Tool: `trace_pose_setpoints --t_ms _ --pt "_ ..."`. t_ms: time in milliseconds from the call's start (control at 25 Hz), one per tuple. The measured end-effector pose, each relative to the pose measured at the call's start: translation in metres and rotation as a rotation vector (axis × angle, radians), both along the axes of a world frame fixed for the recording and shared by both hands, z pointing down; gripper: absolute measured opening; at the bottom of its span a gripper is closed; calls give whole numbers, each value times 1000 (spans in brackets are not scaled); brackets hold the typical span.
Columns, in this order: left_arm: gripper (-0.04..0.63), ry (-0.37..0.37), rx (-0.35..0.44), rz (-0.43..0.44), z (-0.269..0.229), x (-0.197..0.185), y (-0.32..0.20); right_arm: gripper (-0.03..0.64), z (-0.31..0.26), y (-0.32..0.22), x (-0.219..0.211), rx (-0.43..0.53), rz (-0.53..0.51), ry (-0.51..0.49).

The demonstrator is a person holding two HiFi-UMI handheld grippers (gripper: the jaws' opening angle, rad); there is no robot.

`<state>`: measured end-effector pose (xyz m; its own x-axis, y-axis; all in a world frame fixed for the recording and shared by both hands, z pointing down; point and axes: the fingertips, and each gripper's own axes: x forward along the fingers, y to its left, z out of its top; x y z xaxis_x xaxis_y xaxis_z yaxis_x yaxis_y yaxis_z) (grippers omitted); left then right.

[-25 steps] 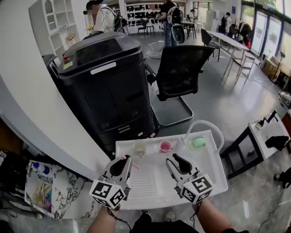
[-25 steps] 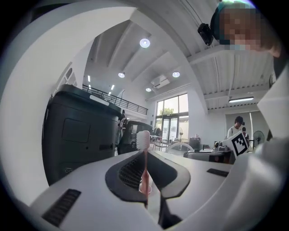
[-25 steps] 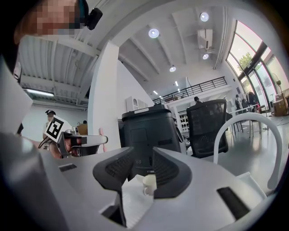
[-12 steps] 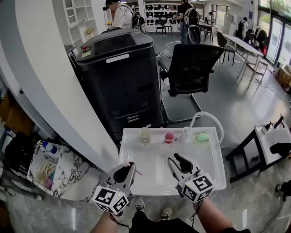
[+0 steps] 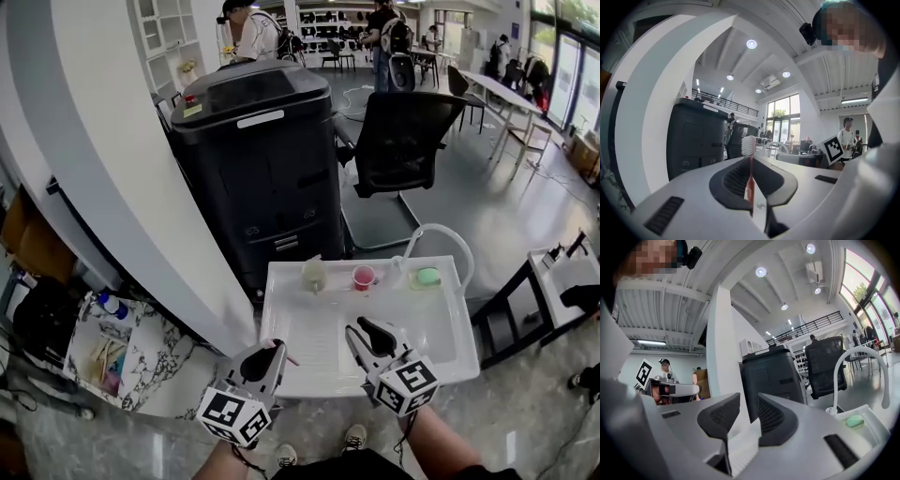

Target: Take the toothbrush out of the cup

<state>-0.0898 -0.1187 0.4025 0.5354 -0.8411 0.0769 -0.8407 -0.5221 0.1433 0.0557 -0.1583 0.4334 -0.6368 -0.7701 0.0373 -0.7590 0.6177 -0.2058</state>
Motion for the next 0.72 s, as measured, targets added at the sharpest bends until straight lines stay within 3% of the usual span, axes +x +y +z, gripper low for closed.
trace_pose_setpoints --t_ms 400,720 --pt "32 29 9 167 3 -60 19 94 -4 44 -56 1 170 26" --pt "32 49 5 277 8 -83 52 48 3 96 -79 -12 302 37"
